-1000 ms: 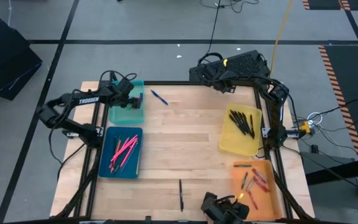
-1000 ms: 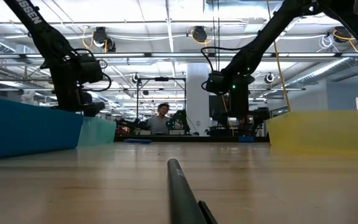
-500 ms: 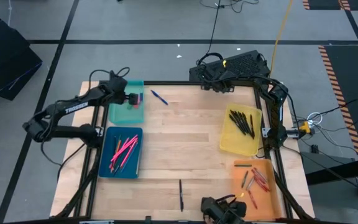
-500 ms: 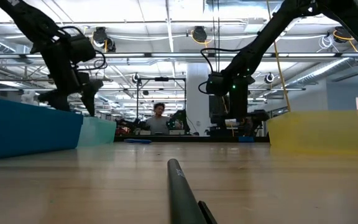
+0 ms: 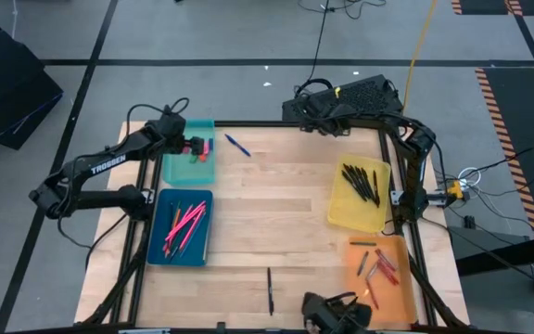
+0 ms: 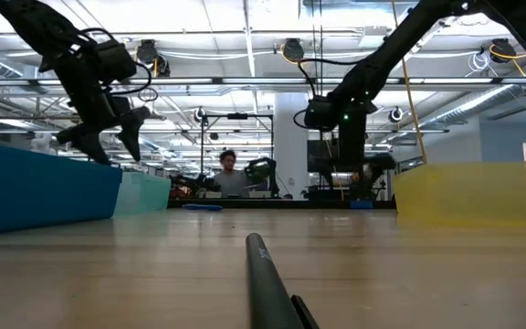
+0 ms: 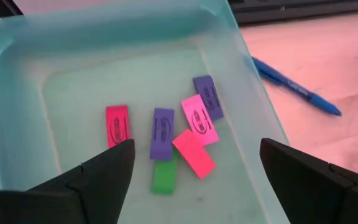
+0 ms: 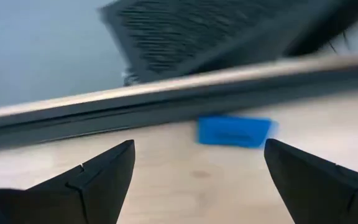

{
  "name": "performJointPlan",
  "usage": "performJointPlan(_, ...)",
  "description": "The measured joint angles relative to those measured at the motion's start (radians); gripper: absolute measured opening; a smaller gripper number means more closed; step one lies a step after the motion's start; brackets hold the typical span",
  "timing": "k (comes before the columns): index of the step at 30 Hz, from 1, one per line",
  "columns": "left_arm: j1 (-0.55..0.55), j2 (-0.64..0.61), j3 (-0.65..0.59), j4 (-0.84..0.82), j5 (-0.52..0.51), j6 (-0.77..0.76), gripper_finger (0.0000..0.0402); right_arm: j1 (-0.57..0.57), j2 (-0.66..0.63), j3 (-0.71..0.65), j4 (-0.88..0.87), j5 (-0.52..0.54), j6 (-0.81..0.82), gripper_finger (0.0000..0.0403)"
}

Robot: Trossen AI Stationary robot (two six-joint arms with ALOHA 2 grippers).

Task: Sort crayons/erasers/pens/pencils in bins
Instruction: Put the blue eraser into the light blue bin

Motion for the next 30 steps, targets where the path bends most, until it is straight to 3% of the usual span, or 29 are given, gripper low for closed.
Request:
performJointPlan(3,0.000,0.000,0.000,-0.015,0.005,-0.013,0.0349,0.001,-0.014,0.000,-0.068,0.011,0.104,0.0347)
performJointPlan(12,0.000,0.000,0.000,-0.012,0.006,-0.022,0.0349,0.044,-0.076,0.000,-0.293,0.022,0.160,0.0347)
performJointPlan(19,0.000,0.000,0.000,0.005,0.006,-0.023,0.0349,-0.070,-0.034,0.000,-0.197,-0.117,0.046,0.0347)
performJointPlan(26,0.000,0.000,0.000,0.007,0.027,-0.038,0.0349,-0.121,-0.031,0.047,-0.271,-0.169,-0.085,0.0347)
performJointPlan(30,0.000,0.000,0.000,0.044,0.026,-0.045,0.0349,-0.162,0.021,0.126,-0.283,-0.250,-0.157,0.0347)
